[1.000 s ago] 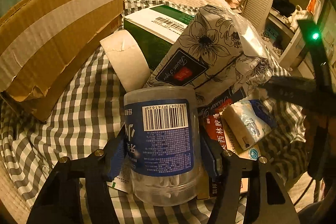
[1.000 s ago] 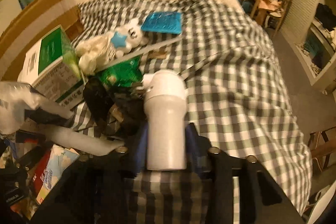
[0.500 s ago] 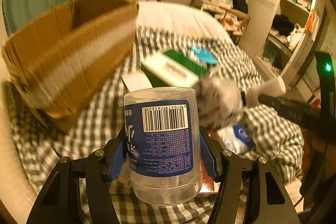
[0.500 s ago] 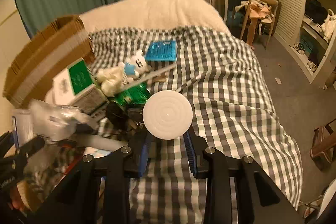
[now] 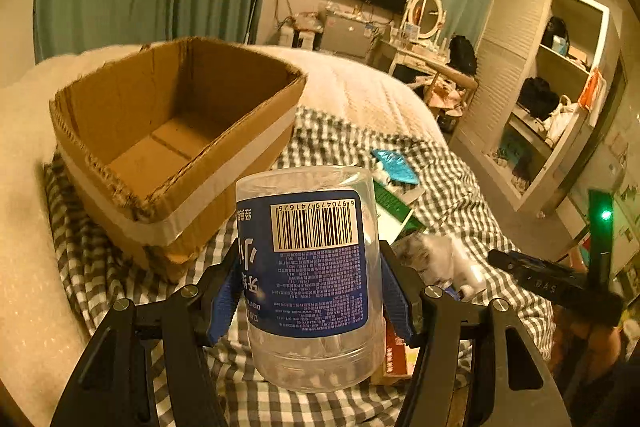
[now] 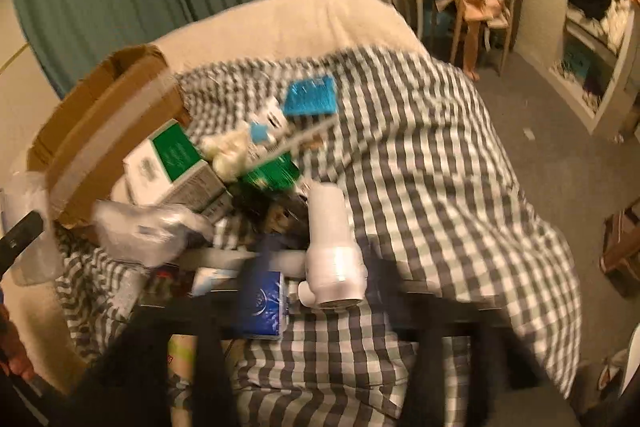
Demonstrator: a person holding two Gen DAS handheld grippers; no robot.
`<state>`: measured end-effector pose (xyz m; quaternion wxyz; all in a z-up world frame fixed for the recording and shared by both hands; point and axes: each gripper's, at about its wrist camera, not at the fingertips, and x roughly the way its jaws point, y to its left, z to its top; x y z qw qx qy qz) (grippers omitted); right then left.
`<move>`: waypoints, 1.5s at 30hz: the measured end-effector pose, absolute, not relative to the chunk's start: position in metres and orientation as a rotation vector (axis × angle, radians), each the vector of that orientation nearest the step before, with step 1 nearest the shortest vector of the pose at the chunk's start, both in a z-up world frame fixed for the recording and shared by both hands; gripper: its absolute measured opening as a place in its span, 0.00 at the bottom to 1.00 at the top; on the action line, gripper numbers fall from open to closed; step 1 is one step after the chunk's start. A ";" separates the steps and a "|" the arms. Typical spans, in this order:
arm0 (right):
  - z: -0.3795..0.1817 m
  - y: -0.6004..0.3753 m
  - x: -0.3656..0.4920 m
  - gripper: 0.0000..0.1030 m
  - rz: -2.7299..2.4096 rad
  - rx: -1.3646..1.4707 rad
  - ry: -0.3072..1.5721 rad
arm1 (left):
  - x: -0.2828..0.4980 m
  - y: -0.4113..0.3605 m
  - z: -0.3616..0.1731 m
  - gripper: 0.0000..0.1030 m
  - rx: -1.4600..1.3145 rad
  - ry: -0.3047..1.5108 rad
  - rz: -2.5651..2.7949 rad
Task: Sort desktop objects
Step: 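Carry the clear swab canister into the box with the left tool while the right carries the white bottle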
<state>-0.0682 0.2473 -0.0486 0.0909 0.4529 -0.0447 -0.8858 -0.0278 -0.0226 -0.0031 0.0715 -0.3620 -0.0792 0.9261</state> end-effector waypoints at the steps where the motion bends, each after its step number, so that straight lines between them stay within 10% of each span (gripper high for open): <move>1: -0.053 0.247 -0.072 0.57 -2.625 1.362 -0.144 | -0.029 -0.023 -0.007 0.62 -1.103 -0.250 2.783; 11: -0.105 0.236 -0.091 0.42 -2.566 1.542 -0.042 | -0.038 -0.023 -0.020 0.62 -1.176 -0.289 2.766; 28: 0.096 0.138 -0.031 0.42 -2.399 0.858 -0.197 | -0.040 -0.080 0.105 0.62 -0.794 -0.350 2.884; 40: 0.073 -0.016 -0.128 0.42 -2.279 0.962 -0.272 | -0.112 -0.177 0.054 0.62 -0.960 -0.376 2.983; 45: 0.083 -0.014 -0.140 0.72 -2.364 0.916 -0.397 | -0.111 -0.178 0.051 0.80 -0.946 -0.366 2.961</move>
